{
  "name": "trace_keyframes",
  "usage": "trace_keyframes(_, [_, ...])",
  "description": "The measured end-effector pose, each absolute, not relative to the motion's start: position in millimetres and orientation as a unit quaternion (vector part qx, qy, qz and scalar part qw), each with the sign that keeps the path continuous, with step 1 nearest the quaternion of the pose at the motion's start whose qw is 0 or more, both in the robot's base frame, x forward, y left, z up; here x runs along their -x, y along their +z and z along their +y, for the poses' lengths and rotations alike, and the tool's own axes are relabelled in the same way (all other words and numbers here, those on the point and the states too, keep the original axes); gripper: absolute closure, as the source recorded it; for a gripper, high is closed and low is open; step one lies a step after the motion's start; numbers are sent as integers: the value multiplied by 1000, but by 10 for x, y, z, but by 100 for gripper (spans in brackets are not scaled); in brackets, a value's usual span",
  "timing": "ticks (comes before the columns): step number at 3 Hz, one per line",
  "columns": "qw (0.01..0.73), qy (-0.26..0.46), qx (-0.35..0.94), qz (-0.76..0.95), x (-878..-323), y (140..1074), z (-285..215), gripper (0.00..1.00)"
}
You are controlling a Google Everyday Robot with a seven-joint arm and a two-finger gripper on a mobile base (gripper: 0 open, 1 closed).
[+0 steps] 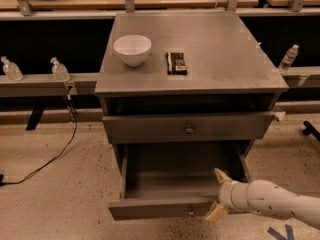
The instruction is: Close middle drawer
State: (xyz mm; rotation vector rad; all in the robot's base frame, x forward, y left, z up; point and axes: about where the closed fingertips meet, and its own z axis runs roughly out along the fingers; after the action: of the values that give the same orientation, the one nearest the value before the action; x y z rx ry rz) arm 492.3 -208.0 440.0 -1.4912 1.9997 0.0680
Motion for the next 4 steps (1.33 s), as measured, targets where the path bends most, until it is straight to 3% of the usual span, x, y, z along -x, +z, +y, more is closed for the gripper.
trace_keyframes(2, [339, -25, 546, 766, -5338, 4213, -2237, 0])
trace_keyframes(4, [352, -30, 537, 766, -5531, 4256, -2288, 0])
